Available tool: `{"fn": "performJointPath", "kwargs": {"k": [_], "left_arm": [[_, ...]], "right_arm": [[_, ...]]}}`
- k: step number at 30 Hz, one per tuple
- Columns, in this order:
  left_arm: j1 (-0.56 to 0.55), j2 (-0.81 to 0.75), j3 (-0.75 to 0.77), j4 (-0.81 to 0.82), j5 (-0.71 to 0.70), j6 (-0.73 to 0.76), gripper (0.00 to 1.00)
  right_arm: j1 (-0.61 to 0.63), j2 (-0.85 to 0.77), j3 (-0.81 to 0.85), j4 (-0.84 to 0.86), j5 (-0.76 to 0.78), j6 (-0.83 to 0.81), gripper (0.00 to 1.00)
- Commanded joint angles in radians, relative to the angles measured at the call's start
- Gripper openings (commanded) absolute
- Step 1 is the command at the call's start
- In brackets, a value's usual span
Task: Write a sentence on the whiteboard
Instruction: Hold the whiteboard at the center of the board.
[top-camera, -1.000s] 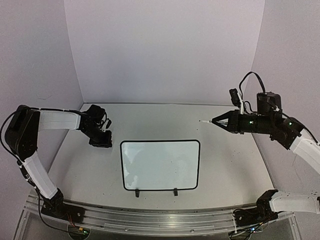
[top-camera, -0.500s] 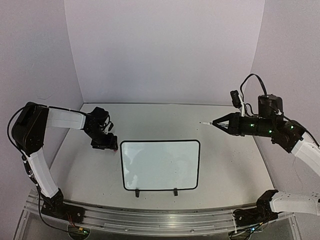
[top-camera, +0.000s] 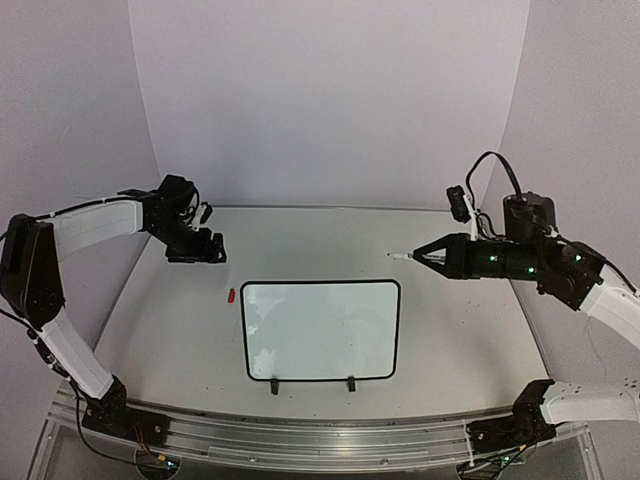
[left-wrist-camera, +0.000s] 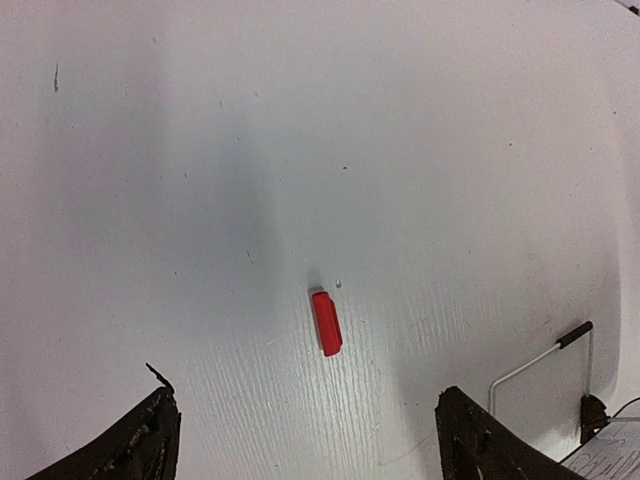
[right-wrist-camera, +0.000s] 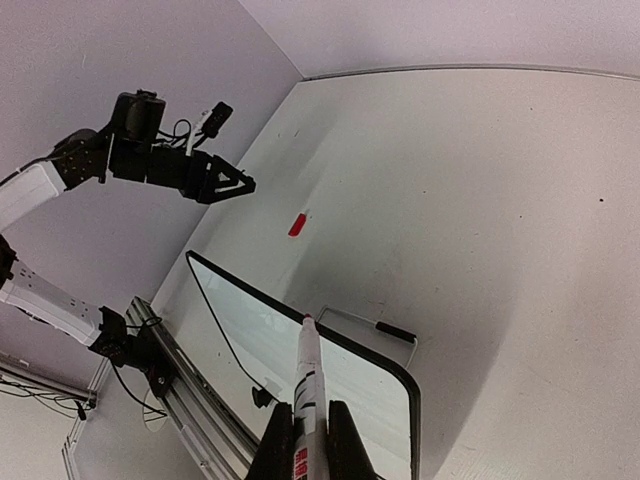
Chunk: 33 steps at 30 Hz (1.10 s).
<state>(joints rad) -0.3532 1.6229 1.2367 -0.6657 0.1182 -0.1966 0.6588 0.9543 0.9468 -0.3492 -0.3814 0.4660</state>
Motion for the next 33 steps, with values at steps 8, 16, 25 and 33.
{"fn": "performJointPath", "kwargs": {"k": [8,16,25,33], "left_arm": [[0.017,-0.415,-0.127,0.146,0.264,0.175,0.88],[0.017,-0.454,-0.267,0.225,0.673,0.264,0.89],[0.009,-0.298,-0.248,0.152,0.928,0.365,0.84],[-0.070,-0.272,-0.242,0.071,0.894,0.419,0.62]], "right_arm": [[0.154,0.000,-0.008,0.246,0.105,0.043,0.00],[0.278,0.100,-0.057,0.482,0.158,0.051,0.00],[0.467,0.319,-0.048,0.665,0.311,0.003,0.00],[0.574,0.511,0.008,0.742,0.473,-0.016,0.00]]}}
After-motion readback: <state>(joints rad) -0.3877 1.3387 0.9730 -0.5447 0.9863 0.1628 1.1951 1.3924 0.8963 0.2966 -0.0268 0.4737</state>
